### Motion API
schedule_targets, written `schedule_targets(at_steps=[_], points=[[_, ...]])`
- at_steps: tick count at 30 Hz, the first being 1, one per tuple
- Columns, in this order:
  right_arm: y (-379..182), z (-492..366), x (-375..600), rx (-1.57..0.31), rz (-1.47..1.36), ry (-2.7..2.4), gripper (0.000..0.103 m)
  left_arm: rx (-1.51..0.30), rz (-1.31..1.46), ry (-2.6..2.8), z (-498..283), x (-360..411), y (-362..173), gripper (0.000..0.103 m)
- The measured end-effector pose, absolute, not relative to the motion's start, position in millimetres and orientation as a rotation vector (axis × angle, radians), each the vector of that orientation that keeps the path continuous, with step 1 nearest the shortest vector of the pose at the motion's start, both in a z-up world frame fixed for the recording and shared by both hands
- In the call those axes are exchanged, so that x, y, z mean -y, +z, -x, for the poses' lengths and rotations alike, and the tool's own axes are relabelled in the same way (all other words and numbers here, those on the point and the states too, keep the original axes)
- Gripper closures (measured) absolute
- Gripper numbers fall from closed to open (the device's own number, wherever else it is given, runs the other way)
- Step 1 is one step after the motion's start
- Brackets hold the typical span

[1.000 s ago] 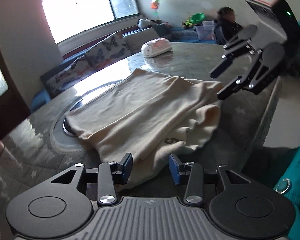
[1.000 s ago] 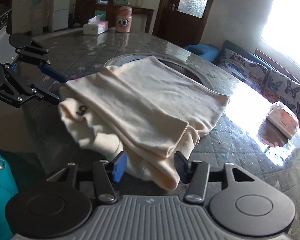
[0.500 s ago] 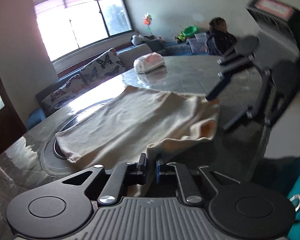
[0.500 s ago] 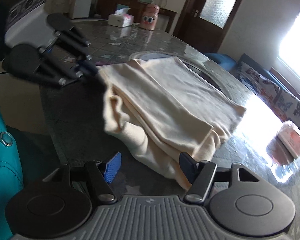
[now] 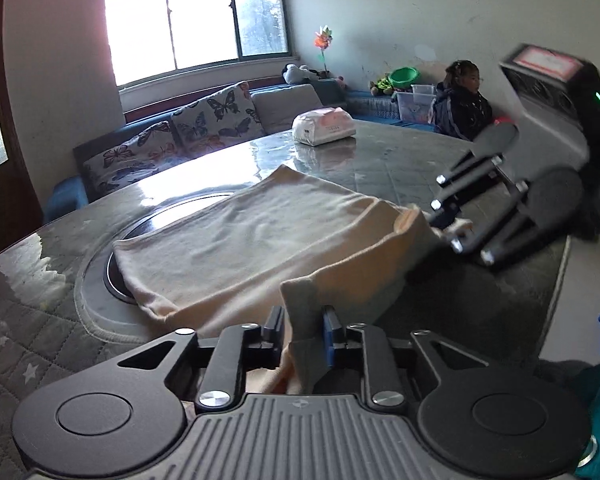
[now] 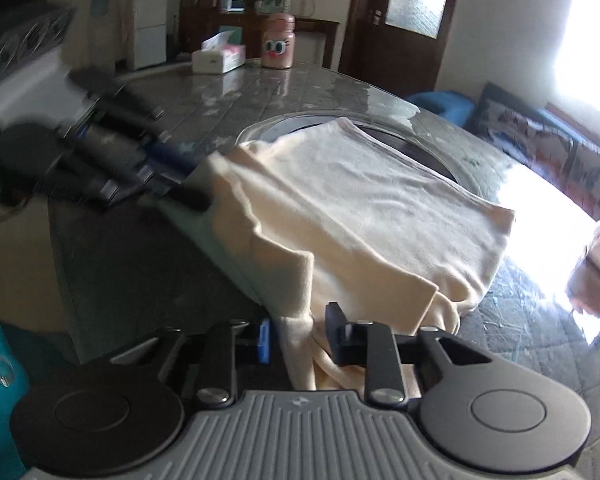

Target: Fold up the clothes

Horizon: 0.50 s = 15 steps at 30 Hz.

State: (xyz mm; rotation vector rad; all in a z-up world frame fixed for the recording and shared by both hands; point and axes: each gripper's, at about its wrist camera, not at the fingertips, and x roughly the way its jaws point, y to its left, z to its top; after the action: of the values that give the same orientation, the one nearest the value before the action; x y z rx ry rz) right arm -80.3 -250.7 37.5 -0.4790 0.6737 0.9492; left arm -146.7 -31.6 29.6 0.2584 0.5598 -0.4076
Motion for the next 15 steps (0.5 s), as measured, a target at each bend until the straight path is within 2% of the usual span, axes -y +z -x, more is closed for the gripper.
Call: schedule_targets(at_steps=[1,2,9,11,12,13,15], points=[[39,78,251,-0.679,0.467,0.948,0.084,-0.557,-0.279,-0.400,151,33,28,0.063],[41,76,250,-0.681,0.459,0.947,0.084,-0.557,-0.299,-0.394,155,34,27,0.061],[47,76,249,-0.666,0.442,0.935,0.088,-0.571,-0.414,-0.377,170,31,11,0.062],[48,77,249,-0.659,0.440,0.931,0.091,-0.566,-0.418,-0.375,170,27,11,0.077],[49,77,249,-0.656,0.439,0.930,0.091,-0.564,-0.405,-0.379,170,25,13,0.082],[49,77,249,-0.652,0.438,0.928,0.092,-0.562,-0.392,-0.383,170,23,15,0.091],[50,78,248,-0.646,0.435,0.924,0.094,-0.559,-0.366,-0.391,169,19,18,0.096]])
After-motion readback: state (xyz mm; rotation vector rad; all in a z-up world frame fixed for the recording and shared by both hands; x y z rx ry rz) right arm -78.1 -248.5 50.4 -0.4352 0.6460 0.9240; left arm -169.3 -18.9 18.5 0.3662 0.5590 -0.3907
